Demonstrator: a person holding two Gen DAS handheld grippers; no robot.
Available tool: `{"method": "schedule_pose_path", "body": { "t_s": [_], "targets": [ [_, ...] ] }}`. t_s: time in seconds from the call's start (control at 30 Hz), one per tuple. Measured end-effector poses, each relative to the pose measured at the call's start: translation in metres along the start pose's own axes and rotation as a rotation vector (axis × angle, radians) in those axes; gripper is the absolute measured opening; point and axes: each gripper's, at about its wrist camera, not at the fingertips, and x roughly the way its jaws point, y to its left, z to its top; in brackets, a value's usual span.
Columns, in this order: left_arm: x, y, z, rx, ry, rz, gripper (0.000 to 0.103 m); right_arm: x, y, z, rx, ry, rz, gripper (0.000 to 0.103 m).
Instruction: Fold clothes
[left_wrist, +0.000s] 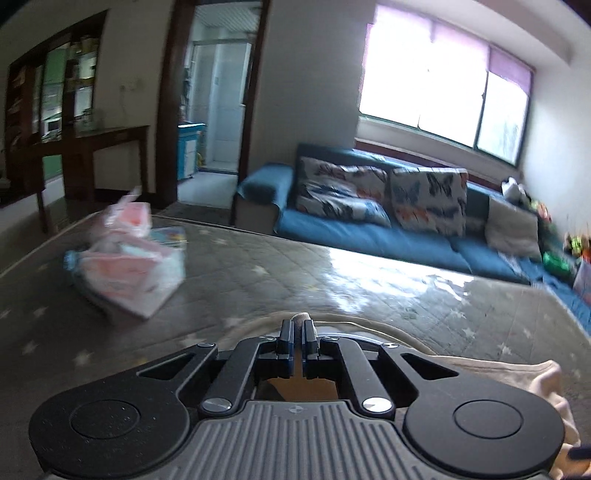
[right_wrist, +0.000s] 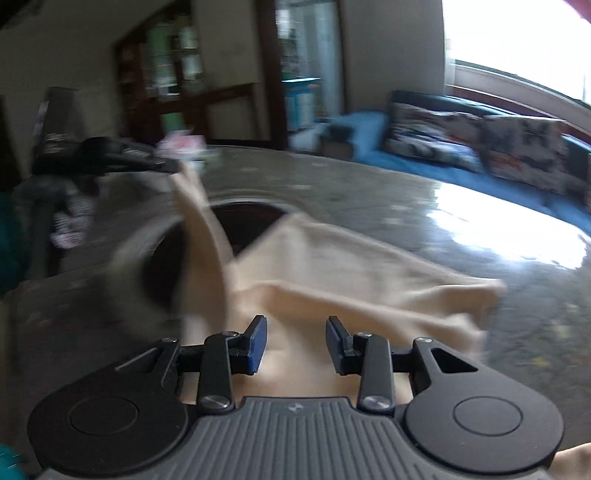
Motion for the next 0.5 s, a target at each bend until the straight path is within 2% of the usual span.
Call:
{"method": "schedule_pose_path", "body": {
  "t_s": [0.3, 0.37, 0.43, 0.5],
  "targets": [
    [-0.044, 0.041, -0.023, -0.098, -0.034, 0.016, 0.004, 0.034, 0.054, -0.006, -0.108, 0.069, 0.017, 0.033],
    [-0.049, 0.049, -0.026, -0.113, -0.037, 0.021, 0.004, 0.037, 0.057, -0.008, -0.082, 0.074, 0.023, 0.026],
    [-0.053, 0.057, -0.028, -0.126, -0.042, 0.028, 0.004, 0.034, 0.059, -0.009, -0.073, 0.064, 0.019, 0.012],
    [-0.058, 0.064, -0.028, -0.139, -0.048, 0.031, 0.004, 0.025, 0.065, -0.014, -0.062, 0.054, 0.037, 0.007]
  ]
}}
